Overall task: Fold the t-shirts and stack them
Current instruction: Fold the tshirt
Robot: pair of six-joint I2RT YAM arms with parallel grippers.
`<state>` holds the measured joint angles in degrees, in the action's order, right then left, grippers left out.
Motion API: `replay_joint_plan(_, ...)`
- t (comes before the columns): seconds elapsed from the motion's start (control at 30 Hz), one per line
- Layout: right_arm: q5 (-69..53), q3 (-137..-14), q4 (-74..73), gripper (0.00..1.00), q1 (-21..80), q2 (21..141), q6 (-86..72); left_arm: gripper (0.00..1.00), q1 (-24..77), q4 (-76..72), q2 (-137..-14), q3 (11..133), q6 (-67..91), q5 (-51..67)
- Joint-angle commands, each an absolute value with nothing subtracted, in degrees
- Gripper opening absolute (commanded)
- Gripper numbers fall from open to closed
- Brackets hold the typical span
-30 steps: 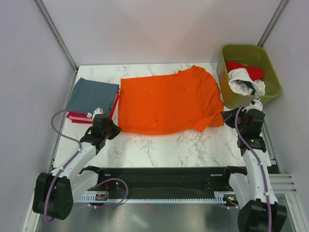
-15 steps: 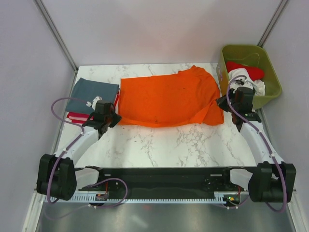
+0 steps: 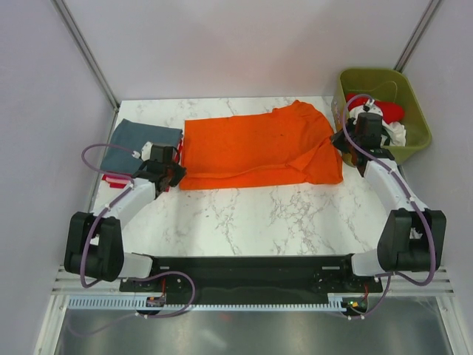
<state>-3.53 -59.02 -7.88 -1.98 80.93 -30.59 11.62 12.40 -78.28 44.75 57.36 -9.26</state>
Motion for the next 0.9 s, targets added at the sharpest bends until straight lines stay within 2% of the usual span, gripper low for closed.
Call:
replay_joint_plan(0.0,-2.5,-62.8,-5.9,0.00,-1.6,83.7,-30.2,0.02,11.3,11.6,-80.4,47.9,60.5,-11.8)
replay_joint_plan(0.87,-1.0,-72.3,-5.3,0.00,-0.5,95.8,-31.1,0.02,11.1,10.5,-88.1,51.9,64.9,-13.6)
